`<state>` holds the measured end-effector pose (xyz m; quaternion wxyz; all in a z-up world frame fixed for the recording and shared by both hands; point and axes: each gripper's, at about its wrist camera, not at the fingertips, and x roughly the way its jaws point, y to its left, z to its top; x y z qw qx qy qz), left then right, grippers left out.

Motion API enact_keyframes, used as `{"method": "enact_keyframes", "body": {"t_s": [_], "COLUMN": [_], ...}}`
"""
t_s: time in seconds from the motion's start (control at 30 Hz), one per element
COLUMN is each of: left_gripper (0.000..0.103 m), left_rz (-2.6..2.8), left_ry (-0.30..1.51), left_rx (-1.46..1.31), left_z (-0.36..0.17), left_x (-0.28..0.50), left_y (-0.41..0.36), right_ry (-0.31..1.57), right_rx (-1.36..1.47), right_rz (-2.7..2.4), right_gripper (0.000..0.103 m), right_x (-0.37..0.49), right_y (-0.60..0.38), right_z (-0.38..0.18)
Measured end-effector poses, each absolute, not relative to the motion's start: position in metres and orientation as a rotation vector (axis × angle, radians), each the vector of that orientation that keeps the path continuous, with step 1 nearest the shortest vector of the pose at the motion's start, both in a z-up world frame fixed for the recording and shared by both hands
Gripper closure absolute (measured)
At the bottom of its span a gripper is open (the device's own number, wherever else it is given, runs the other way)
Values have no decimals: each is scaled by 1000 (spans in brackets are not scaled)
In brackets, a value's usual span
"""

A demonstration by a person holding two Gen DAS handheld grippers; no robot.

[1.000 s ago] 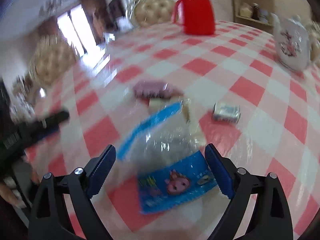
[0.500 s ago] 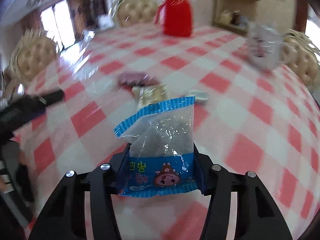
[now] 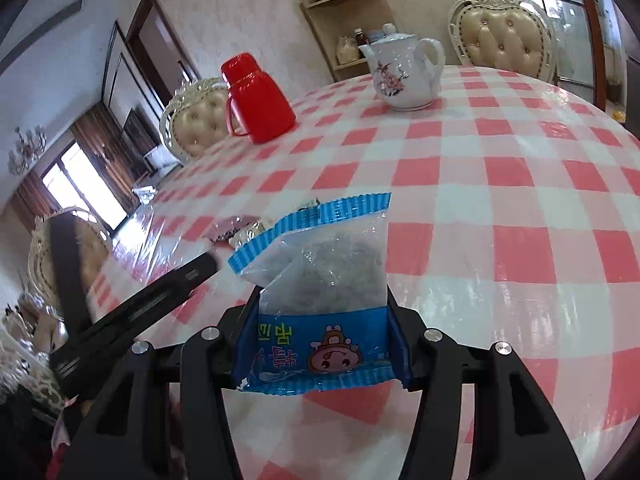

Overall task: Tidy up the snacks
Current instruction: 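Grasp the round pastry packet with the left gripper while the right lifts the candy bag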

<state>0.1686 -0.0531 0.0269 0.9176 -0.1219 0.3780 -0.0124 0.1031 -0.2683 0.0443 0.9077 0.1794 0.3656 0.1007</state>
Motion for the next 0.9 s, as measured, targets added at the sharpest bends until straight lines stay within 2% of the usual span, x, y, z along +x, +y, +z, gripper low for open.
{"method": "enact_keyframes", "body": {"t_s": [0.33, 0.4, 0.47, 0.53, 0.9], "left_gripper": [2, 7, 45, 55, 58], "left_rz": [107, 105, 119, 69, -121], "left_ry": [915, 919, 908, 900, 863], "left_rx": [-206, -175, -105, -79, 8], "left_z": [4, 3, 3, 4, 13], "left_x": [256, 259, 256, 248, 138], "left_y": [-99, -101, -102, -98, -65], "right_ry": [758, 758, 762, 772, 792], "right_rx": [417, 416, 410, 401, 397], "right_rz": [221, 227, 218, 204, 170], "right_gripper": [49, 49, 49, 49, 49], "right_x": [103, 102, 103, 105, 106], "right_y": [-274, -273, -273, -274, -278], "right_z": [45, 46, 44, 41, 31]}}
